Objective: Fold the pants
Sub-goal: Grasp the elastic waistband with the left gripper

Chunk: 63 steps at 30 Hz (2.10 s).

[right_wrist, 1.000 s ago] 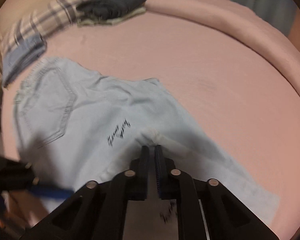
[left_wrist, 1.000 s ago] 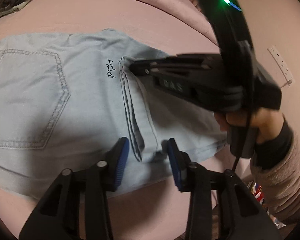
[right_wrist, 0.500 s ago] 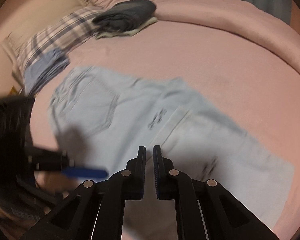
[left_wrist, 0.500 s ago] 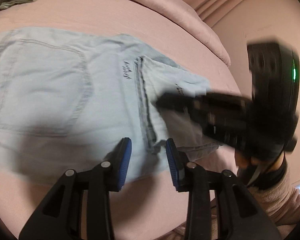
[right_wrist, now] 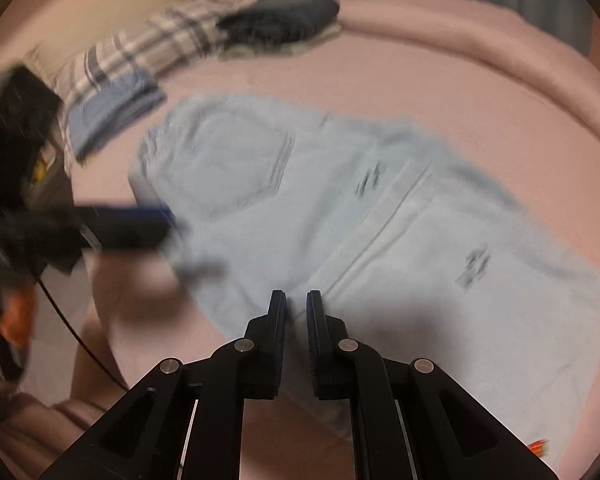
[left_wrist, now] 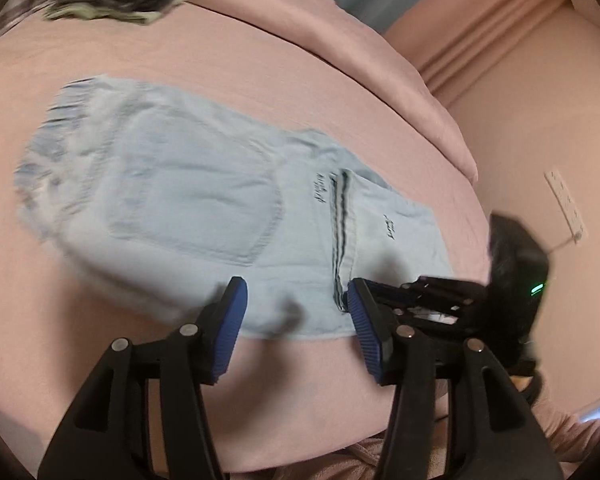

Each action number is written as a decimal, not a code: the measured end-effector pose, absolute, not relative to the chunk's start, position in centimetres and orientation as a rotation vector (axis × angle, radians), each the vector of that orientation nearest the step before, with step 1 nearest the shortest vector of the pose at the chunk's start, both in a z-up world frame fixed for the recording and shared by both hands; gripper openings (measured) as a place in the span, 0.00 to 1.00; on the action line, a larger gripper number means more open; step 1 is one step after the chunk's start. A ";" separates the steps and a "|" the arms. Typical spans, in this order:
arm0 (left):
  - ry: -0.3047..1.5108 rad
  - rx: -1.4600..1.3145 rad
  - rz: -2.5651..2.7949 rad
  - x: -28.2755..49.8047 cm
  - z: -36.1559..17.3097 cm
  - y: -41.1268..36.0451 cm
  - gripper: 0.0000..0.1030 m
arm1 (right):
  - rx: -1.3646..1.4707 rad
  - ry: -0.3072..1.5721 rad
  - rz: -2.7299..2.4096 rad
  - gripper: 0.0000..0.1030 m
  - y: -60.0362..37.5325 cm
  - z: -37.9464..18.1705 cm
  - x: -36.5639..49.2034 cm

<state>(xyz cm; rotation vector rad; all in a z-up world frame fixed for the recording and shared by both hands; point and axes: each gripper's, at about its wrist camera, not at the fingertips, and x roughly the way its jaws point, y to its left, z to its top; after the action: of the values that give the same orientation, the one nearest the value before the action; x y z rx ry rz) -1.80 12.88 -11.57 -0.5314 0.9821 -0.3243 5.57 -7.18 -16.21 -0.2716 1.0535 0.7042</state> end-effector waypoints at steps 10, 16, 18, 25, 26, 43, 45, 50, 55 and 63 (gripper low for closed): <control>0.994 -0.740 -0.181 -4.8 -13.2 18.2 0.55 | -0.189 0.998 0.715 0.10 -6.9 -14.4 5.1; 0.981 -0.882 -0.102 -4.7 -14.4 20.1 0.67 | -0.140 0.999 0.722 0.10 -6.3 -14.6 5.3; 0.971 -0.898 -0.091 -4.4 -14.5 20.3 0.67 | -0.138 0.991 0.725 0.10 -6.2 -14.4 5.3; 0.893 -1.005 -0.062 -3.1 -15.1 21.9 0.67 | -0.136 0.981 0.726 0.10 -5.4 -13.9 5.6; 0.885 -1.008 -0.059 -2.9 -15.1 21.8 0.67 | -0.136 0.981 0.725 0.10 -5.4 -13.9 5.6; 0.854 -0.938 -0.014 0.7 -15.1 21.9 0.67 | -0.155 0.986 0.719 0.10 -4.6 -14.0 6.1; 0.854 -0.933 -0.017 1.2 -15.1 22.0 0.67 | -0.155 0.991 0.714 0.10 -4.5 -14.2 6.3; 0.853 -0.934 -0.021 2.3 -15.2 22.2 0.67 | -0.161 0.999 0.709 0.10 -4.0 -14.4 6.4; 0.853 -0.919 -0.023 3.1 -15.2 22.1 0.67 | -0.166 1.010 0.709 0.10 -3.3 -14.7 6.6; 0.870 -0.878 0.010 2.7 -15.1 22.2 0.47 | -0.160 1.019 0.700 0.10 -2.5 -15.0 7.5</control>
<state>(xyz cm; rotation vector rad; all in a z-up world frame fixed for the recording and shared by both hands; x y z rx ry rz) 2.71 22.18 -15.13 -0.8780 0.8699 0.0100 7.47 -2.48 -15.02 -0.1603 1.0193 0.7003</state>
